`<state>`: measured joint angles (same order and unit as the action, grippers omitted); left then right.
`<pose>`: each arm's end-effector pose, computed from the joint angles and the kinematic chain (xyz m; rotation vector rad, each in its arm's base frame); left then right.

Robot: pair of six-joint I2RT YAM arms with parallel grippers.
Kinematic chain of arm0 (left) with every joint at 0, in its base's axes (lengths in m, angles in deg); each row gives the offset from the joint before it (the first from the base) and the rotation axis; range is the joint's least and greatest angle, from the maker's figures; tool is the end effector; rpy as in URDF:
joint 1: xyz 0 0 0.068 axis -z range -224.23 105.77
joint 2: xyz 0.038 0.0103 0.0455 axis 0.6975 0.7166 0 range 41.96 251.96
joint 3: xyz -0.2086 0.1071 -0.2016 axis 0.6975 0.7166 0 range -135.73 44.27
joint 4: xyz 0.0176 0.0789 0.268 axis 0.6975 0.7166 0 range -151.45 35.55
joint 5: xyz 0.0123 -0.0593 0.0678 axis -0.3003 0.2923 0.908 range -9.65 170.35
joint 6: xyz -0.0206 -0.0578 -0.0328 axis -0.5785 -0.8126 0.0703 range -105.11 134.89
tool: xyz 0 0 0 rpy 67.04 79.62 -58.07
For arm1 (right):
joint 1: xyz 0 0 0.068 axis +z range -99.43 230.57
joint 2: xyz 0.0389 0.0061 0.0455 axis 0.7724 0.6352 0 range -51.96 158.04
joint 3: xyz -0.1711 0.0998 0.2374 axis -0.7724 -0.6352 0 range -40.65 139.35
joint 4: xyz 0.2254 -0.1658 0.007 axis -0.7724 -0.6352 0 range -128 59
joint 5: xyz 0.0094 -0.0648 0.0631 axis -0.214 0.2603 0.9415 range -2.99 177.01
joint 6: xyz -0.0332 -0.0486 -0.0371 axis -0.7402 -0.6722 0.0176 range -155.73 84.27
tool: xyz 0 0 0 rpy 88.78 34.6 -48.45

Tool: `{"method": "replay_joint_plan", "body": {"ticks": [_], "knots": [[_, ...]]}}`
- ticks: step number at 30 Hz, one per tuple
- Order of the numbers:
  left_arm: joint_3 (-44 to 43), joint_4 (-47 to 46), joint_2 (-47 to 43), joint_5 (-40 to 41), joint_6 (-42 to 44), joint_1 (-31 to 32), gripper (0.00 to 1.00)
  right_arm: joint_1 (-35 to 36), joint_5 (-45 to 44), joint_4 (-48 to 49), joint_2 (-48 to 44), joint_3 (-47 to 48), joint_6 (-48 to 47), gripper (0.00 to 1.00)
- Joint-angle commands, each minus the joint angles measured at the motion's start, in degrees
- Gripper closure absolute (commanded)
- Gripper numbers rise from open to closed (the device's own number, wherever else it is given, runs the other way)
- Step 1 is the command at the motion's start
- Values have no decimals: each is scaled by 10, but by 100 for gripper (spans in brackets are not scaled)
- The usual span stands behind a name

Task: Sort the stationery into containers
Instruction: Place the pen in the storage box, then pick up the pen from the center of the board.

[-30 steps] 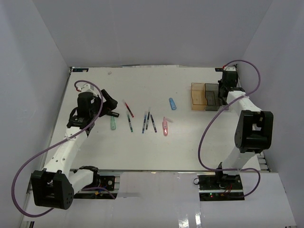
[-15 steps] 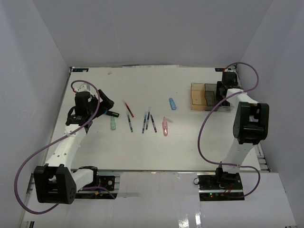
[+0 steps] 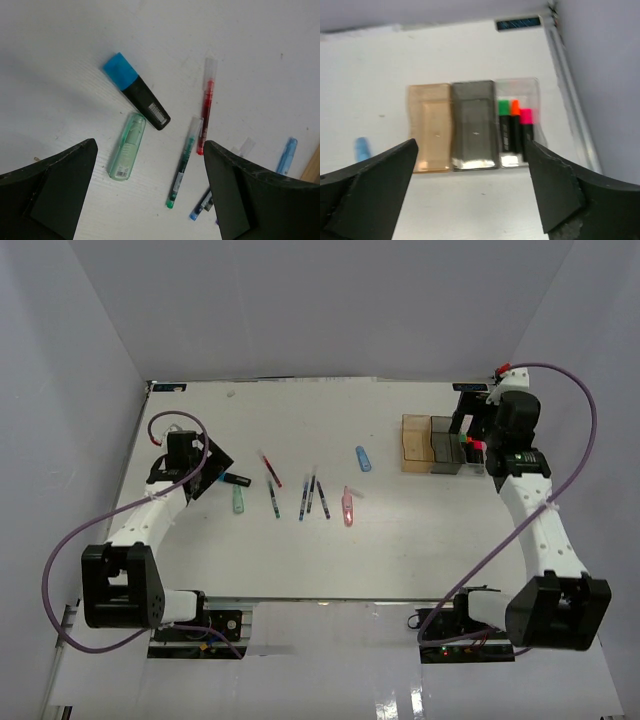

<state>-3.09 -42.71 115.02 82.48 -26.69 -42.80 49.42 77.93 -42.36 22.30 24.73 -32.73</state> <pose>0.2898 -0.0051 0.2498 -0.8307 2.2188 -0.3236 0.3305 -0.0155 0.3772 0.1755 1.9135 -0.1309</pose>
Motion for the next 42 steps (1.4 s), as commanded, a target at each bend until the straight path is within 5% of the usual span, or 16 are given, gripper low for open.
{"method": "replay_joint_plan", "body": {"ticks": [1,7,17,27,42], "knots": [[-46,31,38,57,-49,-4,2,11,137,44,-81,-83,38,2],[-130,79,147,96,-83,-4,4,11,266,136,-193,-201,82,10],[-252,176,313,99,-115,-4,16,71,251,148,-221,-235,70,10],[-301,210,382,96,-127,-4,23,103,224,140,-230,-237,56,10],[-367,236,416,78,-138,-4,71,114,217,136,-238,-236,41,10]]}}
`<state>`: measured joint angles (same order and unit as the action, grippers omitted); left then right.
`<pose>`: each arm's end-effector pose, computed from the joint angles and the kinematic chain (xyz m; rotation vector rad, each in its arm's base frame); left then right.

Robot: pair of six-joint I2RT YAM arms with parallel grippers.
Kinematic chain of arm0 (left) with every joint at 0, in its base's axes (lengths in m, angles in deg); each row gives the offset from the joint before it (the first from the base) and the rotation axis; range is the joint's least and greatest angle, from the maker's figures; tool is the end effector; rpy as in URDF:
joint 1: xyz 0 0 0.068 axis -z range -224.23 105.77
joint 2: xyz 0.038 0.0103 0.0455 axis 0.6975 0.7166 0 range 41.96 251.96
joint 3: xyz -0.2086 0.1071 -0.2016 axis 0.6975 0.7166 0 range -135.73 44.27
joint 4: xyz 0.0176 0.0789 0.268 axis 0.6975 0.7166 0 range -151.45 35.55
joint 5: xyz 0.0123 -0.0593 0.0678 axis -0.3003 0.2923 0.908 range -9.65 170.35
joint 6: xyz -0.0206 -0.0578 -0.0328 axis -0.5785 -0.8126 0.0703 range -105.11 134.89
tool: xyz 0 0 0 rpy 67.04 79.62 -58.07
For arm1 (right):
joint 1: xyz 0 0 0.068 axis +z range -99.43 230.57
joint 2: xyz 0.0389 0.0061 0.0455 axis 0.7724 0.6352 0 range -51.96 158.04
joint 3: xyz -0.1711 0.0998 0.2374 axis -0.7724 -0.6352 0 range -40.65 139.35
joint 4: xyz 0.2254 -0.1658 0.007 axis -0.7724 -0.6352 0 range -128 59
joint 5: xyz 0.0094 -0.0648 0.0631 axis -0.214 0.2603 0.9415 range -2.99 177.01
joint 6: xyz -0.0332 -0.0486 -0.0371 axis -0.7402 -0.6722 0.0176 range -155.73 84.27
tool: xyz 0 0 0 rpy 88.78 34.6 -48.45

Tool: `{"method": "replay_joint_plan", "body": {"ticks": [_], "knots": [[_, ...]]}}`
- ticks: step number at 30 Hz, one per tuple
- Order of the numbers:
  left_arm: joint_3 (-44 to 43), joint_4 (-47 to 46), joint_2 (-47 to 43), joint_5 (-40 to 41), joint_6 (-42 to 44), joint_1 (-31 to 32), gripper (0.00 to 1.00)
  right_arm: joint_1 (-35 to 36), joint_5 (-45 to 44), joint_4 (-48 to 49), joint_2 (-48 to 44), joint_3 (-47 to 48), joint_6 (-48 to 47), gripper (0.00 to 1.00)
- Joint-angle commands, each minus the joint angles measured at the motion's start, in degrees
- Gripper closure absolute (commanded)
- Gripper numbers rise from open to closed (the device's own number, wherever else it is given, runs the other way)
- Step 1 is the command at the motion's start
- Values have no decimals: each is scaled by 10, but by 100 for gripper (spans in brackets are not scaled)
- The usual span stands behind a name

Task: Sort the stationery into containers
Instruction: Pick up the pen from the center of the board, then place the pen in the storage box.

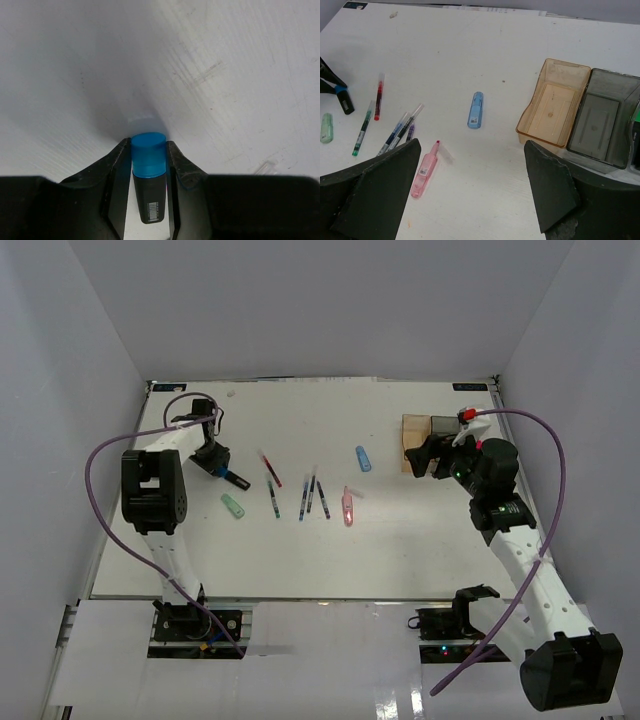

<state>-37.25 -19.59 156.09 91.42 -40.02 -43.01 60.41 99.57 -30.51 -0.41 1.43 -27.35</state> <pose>0.4333 0.0017 0.1718 -1.3031 2.4921 0.0602 0.2255 0.0517 0.3452 -0.1852 1.7324 0.4230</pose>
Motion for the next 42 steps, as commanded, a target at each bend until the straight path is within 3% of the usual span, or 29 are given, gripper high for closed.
{"method": "replay_joint_plan", "body": {"ticks": [1,8,12,17,22,28,40,42], "knots": [[-31,5,6,-14,-3,-2,72,4,6,18,-10,-4,-13,10],[-49,-28,-35,-62,14,-2,79,10,88,27,0,3,-25,10],[-3,-117,-115,-137,33,5,81,41,142,14,26,32,-32,10],[113,-276,-230,-220,81,35,83,152,118,-37,85,86,-35,10],[210,-394,-359,-279,132,78,83,274,82,6,150,127,10,10],[317,-493,-472,-313,159,105,82,370,15,31,253,200,35,8],[405,-568,-562,-355,160,107,78,424,-19,35,397,348,64,0],[408,-572,-562,-362,154,107,78,429,-23,36,412,360,61,5]]}}
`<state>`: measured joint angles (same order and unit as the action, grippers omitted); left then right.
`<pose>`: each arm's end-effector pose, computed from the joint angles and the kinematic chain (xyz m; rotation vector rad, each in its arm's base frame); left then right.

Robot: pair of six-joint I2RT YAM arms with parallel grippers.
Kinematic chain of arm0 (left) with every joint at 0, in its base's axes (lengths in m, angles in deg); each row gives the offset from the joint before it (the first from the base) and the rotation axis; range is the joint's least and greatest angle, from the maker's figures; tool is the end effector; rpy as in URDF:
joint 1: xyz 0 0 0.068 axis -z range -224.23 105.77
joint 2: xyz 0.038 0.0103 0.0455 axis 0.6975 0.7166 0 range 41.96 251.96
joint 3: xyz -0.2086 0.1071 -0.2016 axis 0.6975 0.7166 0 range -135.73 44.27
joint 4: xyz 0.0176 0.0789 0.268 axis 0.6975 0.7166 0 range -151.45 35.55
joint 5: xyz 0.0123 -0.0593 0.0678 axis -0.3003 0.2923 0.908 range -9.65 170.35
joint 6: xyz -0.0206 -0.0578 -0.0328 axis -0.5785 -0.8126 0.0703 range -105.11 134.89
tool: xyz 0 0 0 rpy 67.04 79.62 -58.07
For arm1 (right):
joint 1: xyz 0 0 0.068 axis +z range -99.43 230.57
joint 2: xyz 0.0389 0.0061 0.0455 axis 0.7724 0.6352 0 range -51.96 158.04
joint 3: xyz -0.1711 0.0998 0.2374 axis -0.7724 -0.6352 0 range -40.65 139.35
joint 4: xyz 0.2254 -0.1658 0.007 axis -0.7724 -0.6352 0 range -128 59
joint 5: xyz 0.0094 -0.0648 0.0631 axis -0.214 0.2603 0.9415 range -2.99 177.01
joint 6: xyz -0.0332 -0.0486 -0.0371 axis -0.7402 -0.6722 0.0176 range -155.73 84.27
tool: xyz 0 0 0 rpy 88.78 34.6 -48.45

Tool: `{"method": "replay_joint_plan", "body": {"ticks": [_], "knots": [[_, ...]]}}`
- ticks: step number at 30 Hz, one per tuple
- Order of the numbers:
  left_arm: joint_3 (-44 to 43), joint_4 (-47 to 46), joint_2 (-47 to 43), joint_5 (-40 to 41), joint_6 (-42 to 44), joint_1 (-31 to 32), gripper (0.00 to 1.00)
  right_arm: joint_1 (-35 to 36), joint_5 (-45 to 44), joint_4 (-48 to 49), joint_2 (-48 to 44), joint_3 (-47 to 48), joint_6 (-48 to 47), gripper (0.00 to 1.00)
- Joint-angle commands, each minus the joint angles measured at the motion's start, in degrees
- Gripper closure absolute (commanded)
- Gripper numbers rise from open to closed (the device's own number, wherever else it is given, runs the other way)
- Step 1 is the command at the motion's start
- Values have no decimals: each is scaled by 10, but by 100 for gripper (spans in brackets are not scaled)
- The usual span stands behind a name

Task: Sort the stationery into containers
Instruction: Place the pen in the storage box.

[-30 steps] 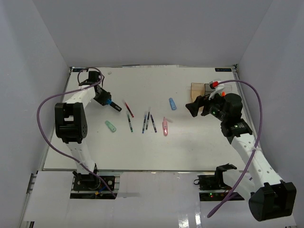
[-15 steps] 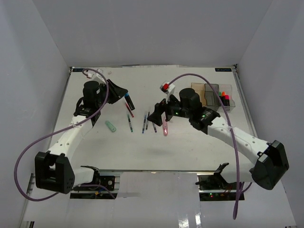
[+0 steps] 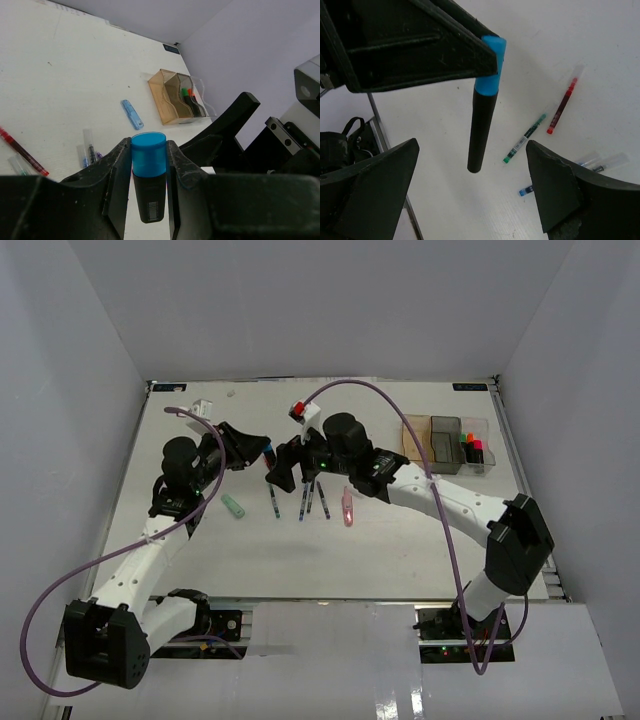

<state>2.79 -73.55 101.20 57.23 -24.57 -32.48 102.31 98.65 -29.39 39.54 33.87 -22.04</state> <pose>0.2515 -0.0750 0.3365 -0.1035 1.7608 -0.9987 0.2531 0.3395 0.3608 -0.7767 1.7887 0.9675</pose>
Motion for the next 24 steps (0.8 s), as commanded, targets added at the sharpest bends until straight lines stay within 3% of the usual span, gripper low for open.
{"method": "replay_joint_plan", "body": {"ticks": [1,6,12,15,18,22,23,24], "knots": [[11,-44,-13,-28,-3,2,78,12,-14,26,17,39,9,8],[33,-72,-15,-44,-22,2,76,14,-5,30,36,47,12,22],[37,-71,-17,-45,-25,2,76,16,-9,33,39,47,12,51],[38,-69,-16,-47,-25,2,76,16,-20,33,36,41,10,76],[37,-65,-16,-50,-18,2,73,16,-34,25,32,38,4,85],[32,-48,-16,-41,-3,2,54,16,-63,4,22,29,-9,91],[29,-41,-16,-37,3,2,43,15,-70,-1,19,23,-18,91],[27,-35,-16,-33,7,2,38,15,-79,-7,17,19,-24,91]]}}
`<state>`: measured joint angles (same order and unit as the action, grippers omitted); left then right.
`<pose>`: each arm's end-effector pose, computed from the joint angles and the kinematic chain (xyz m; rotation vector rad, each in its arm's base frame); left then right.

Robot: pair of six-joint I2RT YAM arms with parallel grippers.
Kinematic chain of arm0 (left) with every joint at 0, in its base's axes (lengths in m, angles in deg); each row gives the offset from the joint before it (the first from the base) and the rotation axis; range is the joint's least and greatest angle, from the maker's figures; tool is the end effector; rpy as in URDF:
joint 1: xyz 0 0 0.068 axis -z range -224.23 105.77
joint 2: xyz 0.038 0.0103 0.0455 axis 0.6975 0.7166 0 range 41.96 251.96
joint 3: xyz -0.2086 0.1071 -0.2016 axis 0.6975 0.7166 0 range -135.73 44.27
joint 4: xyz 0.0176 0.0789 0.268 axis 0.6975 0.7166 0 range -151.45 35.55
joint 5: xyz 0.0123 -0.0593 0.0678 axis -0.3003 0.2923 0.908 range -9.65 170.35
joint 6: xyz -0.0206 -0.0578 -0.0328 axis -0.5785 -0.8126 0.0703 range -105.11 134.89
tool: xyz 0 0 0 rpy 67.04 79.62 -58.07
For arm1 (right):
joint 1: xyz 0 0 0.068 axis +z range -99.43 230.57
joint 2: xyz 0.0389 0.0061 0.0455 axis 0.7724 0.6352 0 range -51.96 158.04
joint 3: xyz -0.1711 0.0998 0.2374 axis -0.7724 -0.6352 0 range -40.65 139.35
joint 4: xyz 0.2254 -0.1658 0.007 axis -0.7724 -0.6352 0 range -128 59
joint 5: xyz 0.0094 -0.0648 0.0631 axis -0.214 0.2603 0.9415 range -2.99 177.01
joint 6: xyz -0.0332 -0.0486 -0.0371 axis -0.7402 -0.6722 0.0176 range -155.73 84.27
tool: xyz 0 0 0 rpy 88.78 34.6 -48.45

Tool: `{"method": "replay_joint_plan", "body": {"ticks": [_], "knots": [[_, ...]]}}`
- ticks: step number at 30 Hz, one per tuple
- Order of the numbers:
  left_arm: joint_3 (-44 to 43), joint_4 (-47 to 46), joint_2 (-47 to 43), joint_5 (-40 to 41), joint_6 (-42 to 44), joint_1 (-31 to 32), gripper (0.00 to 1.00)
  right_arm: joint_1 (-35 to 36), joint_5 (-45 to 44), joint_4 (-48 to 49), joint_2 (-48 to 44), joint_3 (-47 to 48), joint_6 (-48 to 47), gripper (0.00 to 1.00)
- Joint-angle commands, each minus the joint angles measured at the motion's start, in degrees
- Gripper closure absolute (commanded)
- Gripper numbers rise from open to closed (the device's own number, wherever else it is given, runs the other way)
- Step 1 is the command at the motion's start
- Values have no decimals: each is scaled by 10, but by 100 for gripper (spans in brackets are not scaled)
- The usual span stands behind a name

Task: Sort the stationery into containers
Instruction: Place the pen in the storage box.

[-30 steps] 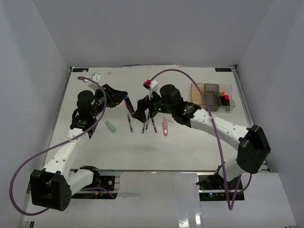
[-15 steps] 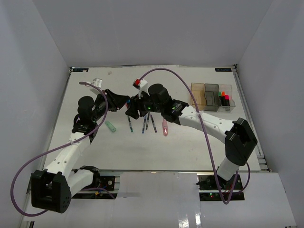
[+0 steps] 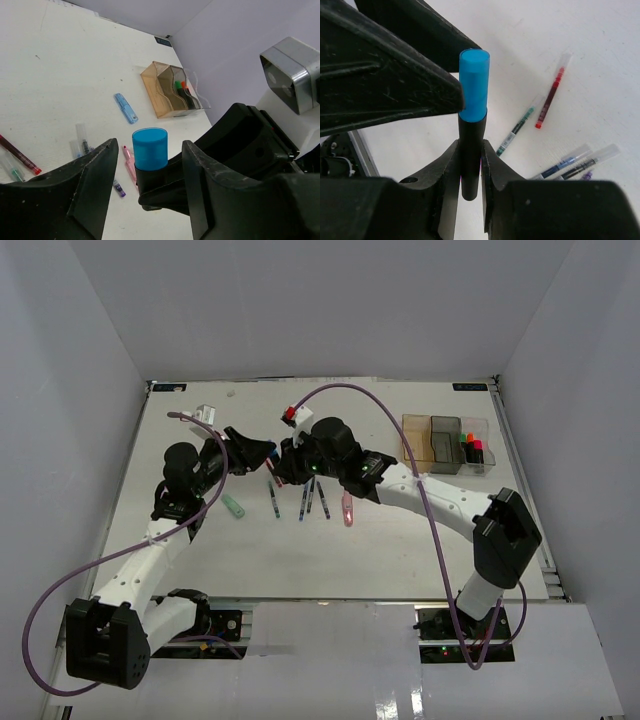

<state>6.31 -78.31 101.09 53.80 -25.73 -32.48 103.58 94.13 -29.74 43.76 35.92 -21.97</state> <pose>0.2474 -0.0773 0.3233 -0.0641 1.7505 -1.0625 0.2612 0.3586 0.3435 -0.7509 1.8381 0.8975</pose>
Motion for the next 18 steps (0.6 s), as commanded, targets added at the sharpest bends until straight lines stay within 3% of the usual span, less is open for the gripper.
{"method": "replay_joint_plan", "body": {"ticks": [1,2,3,6,9,12,18], "knots": [[-10,19,-15,7,27,2,34,0,-55,-12,-29,-7,-32,91],[-12,33,-16,12,32,1,29,-3,-68,-33,-32,-20,-38,92],[-18,41,-17,25,38,0,16,-7,-82,-41,-33,-27,-50,92],[-32,76,-23,63,59,-1,2,-40,-145,-85,-46,-57,-70,92],[-48,117,-30,115,84,-3,2,-107,-179,-129,-66,-87,-86,92],[-64,159,-30,176,110,-4,2,-222,-207,-163,-94,-102,-130,92],[-98,250,-5,257,152,-5,2,-378,-256,-201,-79,-65,-182,91]]}}
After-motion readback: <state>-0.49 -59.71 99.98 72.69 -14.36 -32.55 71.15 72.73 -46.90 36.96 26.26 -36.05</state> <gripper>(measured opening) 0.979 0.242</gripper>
